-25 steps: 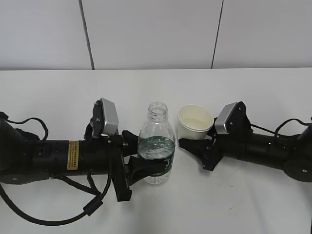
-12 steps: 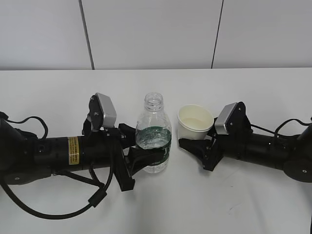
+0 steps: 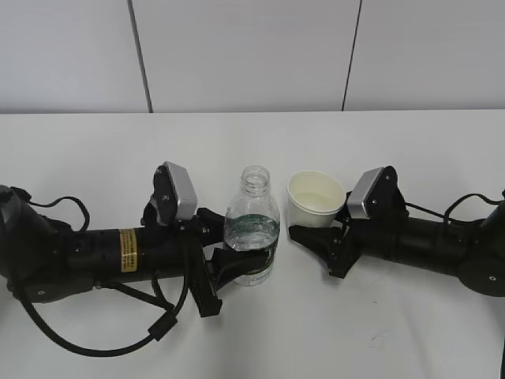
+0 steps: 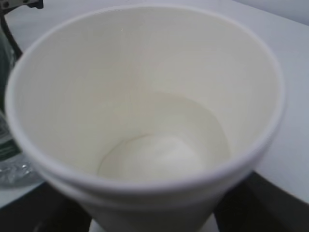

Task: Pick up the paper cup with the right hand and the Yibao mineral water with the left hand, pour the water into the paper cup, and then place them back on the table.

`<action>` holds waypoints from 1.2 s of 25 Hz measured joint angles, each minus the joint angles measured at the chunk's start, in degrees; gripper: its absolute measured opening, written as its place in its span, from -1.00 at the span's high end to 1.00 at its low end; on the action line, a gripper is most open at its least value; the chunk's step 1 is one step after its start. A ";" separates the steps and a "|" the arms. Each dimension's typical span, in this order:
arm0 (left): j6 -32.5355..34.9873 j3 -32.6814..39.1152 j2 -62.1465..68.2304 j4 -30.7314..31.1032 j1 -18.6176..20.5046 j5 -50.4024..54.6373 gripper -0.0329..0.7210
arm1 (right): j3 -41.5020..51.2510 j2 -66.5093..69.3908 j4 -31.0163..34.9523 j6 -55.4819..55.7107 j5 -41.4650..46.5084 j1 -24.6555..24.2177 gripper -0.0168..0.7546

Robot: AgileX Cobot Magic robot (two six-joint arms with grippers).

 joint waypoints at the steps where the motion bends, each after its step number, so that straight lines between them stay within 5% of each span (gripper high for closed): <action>1: 0.13 -0.62 0.41 0.31 0.00 0.00 0.00 | 0.00 0.00 0.00 0.00 0.00 0.00 -0.37; 11: 0.33 -1.83 1.18 1.78 -0.14 -0.23 -0.03 | 0.00 0.66 0.00 0.00 0.00 0.00 -0.40; 18: -2.32 -1.83 1.22 1.83 -0.14 -0.29 -0.29 | 0.00 0.83 0.00 0.00 -0.63 0.00 -0.73; 30: -9.42 -1.90 -2.20 7.96 1.44 1.67 -0.30 | 1.59 0.83 -0.31 0.00 -1.13 0.00 -0.75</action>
